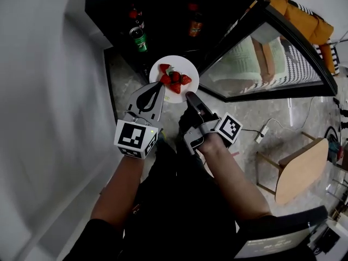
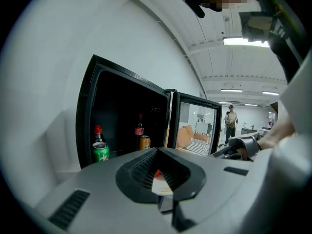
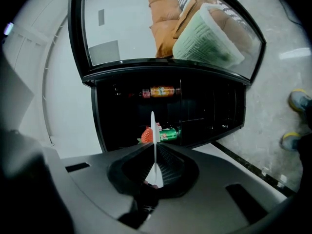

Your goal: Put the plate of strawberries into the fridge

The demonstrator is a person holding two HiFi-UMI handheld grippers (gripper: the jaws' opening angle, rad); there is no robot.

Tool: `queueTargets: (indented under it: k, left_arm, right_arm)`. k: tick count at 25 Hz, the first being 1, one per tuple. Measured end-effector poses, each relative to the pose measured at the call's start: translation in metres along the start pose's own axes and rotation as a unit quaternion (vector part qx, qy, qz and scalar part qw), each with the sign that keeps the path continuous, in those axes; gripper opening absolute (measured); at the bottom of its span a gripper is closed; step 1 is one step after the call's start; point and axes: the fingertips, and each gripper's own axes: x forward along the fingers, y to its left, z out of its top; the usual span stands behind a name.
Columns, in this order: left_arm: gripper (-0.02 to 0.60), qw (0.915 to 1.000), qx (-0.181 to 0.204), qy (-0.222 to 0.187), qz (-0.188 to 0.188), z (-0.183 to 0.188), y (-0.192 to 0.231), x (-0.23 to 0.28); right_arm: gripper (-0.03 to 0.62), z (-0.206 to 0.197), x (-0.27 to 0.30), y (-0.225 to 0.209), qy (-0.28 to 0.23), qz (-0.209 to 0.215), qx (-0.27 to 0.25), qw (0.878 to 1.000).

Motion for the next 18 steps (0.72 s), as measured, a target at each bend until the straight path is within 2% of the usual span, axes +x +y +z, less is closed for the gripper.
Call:
queueTargets:
  k: [7, 18]
  left_arm:
    - [-0.014, 0.9999, -0.001, -0.001, 0.017, -0.004, 0.004, 0.006]
    - [-0.014, 0.9995, -0.012, 0.019, 0.023, -0.035, 0.021, 0.042]
  right_arm:
    - [0.018, 0.003, 0.003, -0.008, 0.002, 0.002, 0.005, 1.0]
    - [0.018, 0.028, 0.039, -0.035, 0.001, -0.008, 0.012, 1.0]
